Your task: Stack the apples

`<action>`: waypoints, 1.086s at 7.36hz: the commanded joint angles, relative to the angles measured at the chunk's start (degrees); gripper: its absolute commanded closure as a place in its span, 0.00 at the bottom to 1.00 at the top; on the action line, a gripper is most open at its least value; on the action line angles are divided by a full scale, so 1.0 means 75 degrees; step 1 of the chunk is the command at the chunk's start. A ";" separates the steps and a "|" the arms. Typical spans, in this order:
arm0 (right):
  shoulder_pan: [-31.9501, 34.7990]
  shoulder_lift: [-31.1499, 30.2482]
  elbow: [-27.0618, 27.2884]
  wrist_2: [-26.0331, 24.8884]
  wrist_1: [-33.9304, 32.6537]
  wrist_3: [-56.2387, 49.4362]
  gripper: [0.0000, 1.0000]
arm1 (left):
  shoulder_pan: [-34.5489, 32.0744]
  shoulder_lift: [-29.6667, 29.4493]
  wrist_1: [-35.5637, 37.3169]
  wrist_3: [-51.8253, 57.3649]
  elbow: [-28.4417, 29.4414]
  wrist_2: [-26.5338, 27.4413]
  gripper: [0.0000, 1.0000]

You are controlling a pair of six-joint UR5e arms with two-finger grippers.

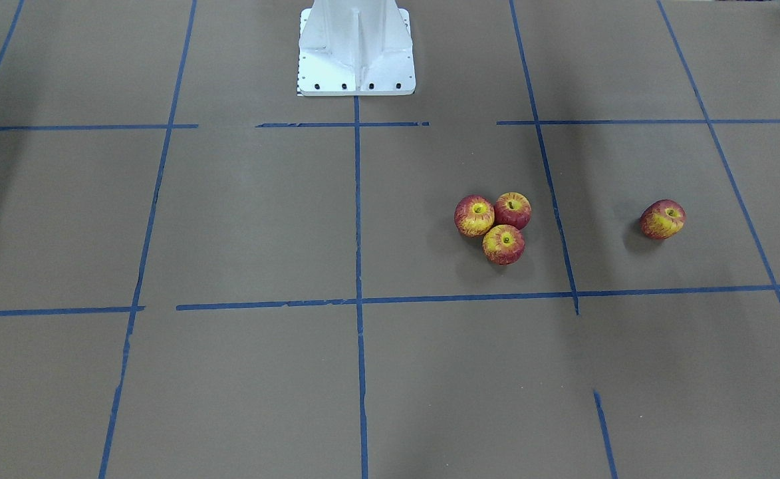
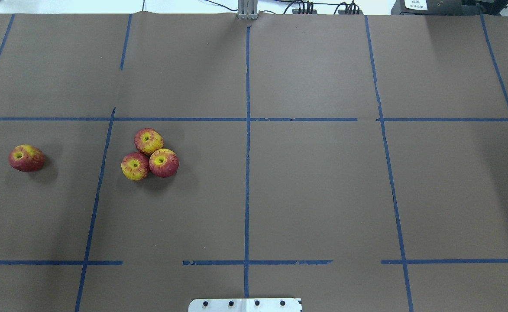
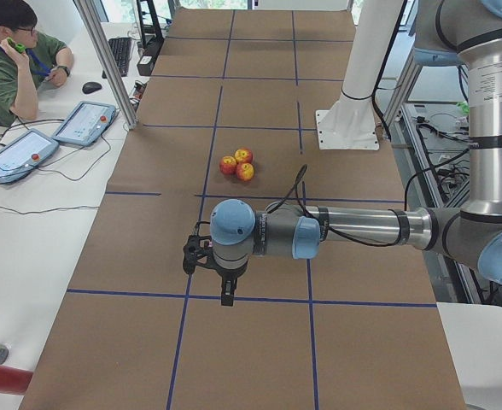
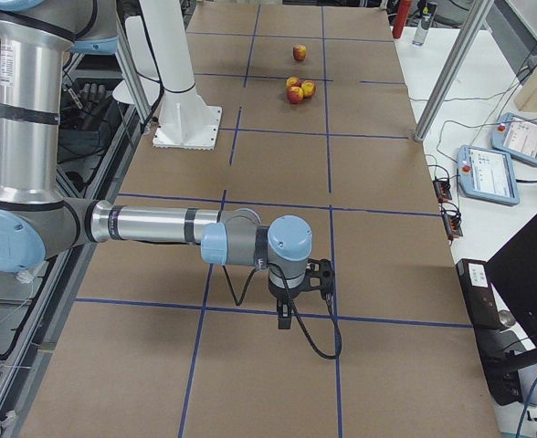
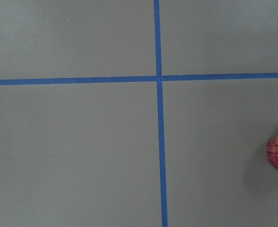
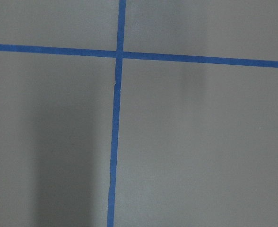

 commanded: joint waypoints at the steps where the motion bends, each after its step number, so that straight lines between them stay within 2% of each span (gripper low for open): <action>1: 0.0000 0.0000 0.0000 0.0000 0.0000 0.0000 0.00 | 0.0000 -0.0001 -0.0035 0.0023 0.0045 -0.0036 0.00; 2: 0.0000 0.0000 0.0000 0.0000 0.0000 0.0000 0.00 | 0.0000 -0.0012 -0.0081 0.0070 -0.0024 -0.0071 0.00; 3: 0.0000 0.0000 0.0000 0.0000 0.0000 0.0000 0.00 | 0.0023 -0.0012 -0.0929 0.0082 -0.0106 -0.0141 0.00; 4: 0.0000 0.0000 0.0000 0.0000 0.0000 0.0000 0.00 | 0.0348 0.0011 -0.1552 -0.0011 -0.0002 -0.0060 0.00; 5: 0.0000 0.0000 0.0000 0.0000 0.0000 0.0000 0.00 | 0.0769 -0.0024 -0.1593 -0.0302 -0.0106 -0.0048 0.00; 6: 0.0000 0.0000 0.0000 0.0000 0.0000 0.0000 0.00 | 0.1388 -0.0152 -0.2034 -0.1395 -0.0142 -0.0024 0.00; 7: 0.0000 0.0000 0.0000 0.0000 0.0000 0.0000 0.00 | 0.2114 -0.0164 -0.2897 -0.2648 -0.0107 0.0161 0.00; 8: 0.0000 0.0000 0.0000 0.0000 0.0000 0.0000 0.00 | 0.2806 -0.0165 -0.3776 -0.3948 -0.0049 0.0871 0.00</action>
